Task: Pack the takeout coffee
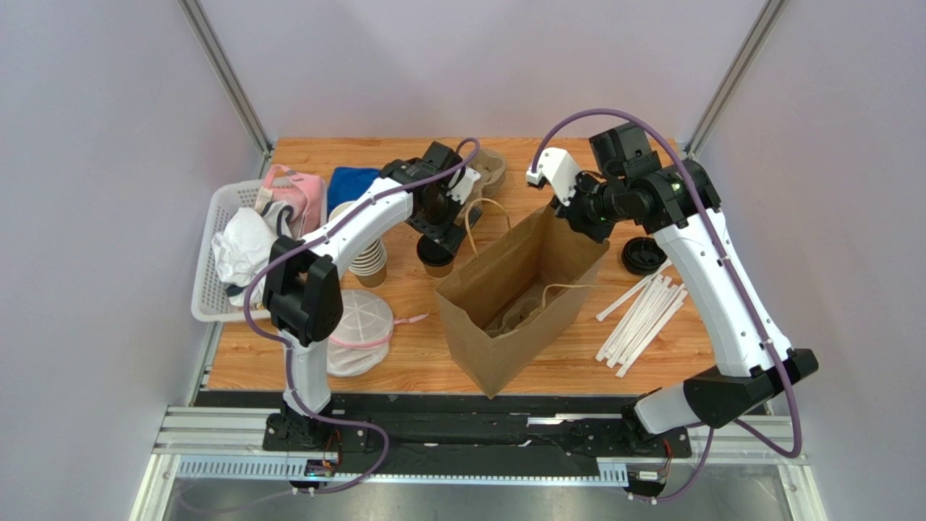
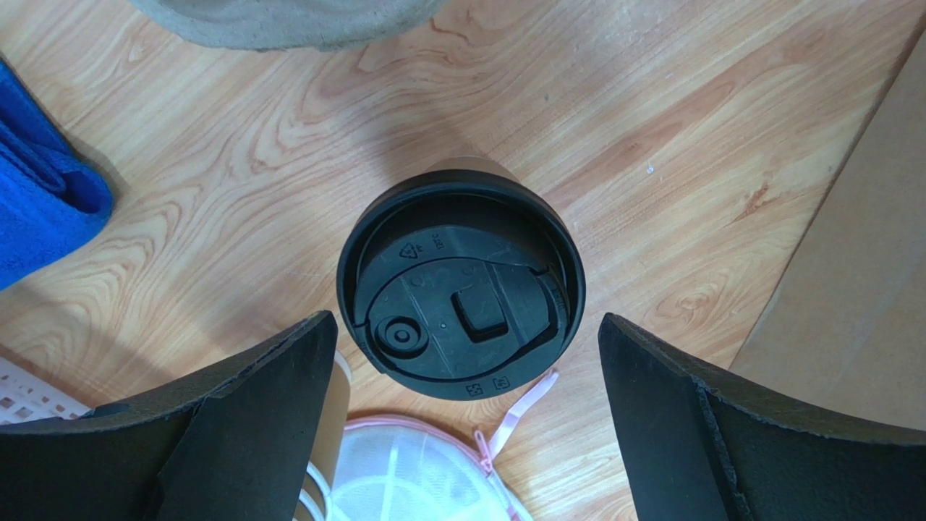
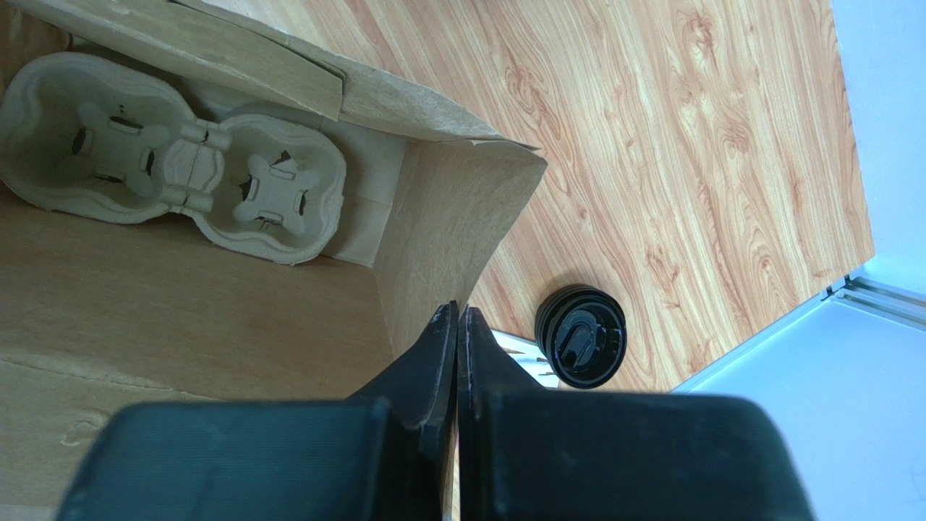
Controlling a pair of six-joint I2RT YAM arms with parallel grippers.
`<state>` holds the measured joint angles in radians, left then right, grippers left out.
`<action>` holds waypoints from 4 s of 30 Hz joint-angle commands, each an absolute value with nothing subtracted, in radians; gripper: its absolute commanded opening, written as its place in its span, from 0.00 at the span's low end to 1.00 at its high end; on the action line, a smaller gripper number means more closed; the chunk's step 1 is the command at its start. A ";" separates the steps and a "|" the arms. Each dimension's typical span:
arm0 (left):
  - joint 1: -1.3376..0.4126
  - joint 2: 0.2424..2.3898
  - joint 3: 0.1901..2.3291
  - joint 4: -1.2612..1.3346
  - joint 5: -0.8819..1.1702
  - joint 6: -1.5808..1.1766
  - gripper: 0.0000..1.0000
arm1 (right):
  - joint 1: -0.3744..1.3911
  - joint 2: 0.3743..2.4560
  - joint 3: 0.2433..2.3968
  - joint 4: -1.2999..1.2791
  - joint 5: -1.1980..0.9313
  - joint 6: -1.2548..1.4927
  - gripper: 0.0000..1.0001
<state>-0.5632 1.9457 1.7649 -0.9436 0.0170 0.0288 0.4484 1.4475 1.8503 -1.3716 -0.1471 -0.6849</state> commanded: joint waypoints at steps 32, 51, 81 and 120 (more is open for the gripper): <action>-0.581 1.983 1.680 -0.908 0.002 0.095 0.86 | 0.443 1.430 1.855 -1.667 -0.137 -0.690 0.00; -0.581 1.990 1.650 -0.971 0.012 0.127 0.63 | 0.443 1.437 1.858 -1.666 -0.166 -0.683 0.00; -0.451 1.612 2.353 -1.264 0.377 0.192 0.09 | 0.443 1.434 1.853 -1.612 -0.230 -0.589 0.00; -1.143 1.575 2.166 -1.221 0.132 0.411 0.03 | 0.445 1.269 1.750 -1.540 -0.443 -0.374 0.00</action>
<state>-1.1168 1.5654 2.1456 -1.2457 0.1783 0.3489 0.4454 1.2636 1.7550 -1.3727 -0.4000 -0.4034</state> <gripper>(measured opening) 0.782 0.006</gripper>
